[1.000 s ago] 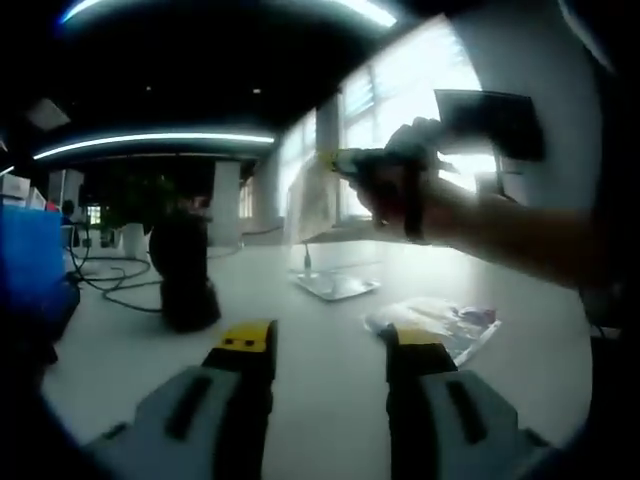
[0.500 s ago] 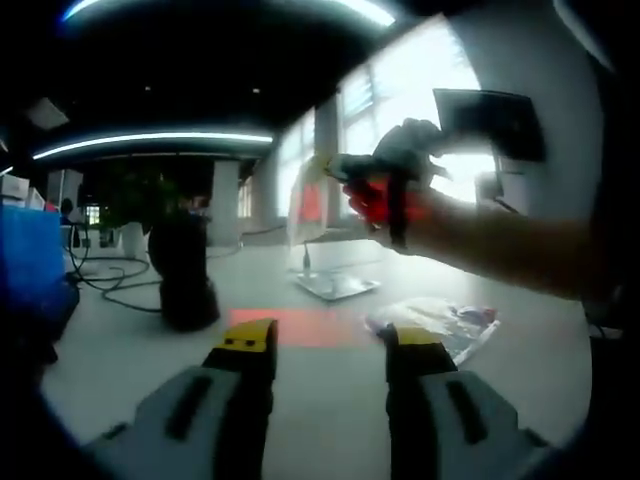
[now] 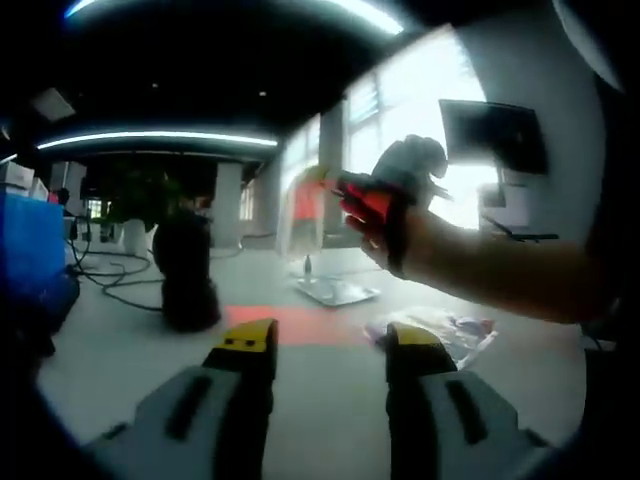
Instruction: Clip sheet goods on table flip sheet goods clip sheet goods scan sheet goods put sheet goods back to table
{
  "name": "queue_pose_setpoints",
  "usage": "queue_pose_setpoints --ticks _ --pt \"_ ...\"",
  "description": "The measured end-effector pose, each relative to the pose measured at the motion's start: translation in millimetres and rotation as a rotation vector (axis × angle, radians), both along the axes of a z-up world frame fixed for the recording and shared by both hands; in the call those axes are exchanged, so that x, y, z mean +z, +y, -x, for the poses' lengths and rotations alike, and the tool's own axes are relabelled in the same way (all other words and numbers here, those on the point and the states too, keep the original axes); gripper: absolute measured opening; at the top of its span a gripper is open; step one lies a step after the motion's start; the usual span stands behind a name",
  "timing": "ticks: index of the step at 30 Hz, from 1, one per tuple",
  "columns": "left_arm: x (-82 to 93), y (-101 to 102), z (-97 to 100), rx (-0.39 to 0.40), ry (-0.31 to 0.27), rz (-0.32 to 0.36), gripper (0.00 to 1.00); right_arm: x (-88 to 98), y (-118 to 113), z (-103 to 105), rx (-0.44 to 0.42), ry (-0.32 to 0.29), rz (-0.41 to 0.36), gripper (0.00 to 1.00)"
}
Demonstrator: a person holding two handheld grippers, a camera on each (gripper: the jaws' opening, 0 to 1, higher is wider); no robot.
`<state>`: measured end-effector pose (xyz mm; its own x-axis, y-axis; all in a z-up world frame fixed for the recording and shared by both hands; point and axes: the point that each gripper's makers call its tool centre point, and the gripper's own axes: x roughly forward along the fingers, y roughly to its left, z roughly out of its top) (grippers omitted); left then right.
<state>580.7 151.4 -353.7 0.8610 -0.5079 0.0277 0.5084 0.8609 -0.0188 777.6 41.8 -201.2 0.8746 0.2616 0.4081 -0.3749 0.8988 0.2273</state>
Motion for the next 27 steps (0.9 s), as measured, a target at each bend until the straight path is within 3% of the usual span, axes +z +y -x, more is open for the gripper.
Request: queue_pose_setpoints --ticks 4,10,13,20,24,27 --pt "0.7 0 -0.4 -0.001 -0.002 0.007 0.36 19.4 -5 8 0.016 -0.004 -0.007 0.00" --pt "-0.7 -1 -1.0 -0.001 0.001 -0.002 0.36 46.7 -29 23 0.050 -0.023 -0.018 0.00" --pt "-0.4 -1 -0.9 -0.003 -0.001 -0.006 0.36 53.9 -44 30 0.072 -0.004 -0.045 0.00" --pt "0.8 0 -1.4 0.004 -0.007 -0.008 0.36 49.6 -72 48 0.103 0.037 -0.035 0.00" --pt "1.6 2 -2.2 0.013 -0.010 -0.005 0.35 51.9 -75 66 0.169 -0.043 0.010 0.00" --pt "1.0 2 -2.6 0.017 -0.010 -0.014 0.35 45.5 -81 73 0.169 -0.032 0.049 0.00"
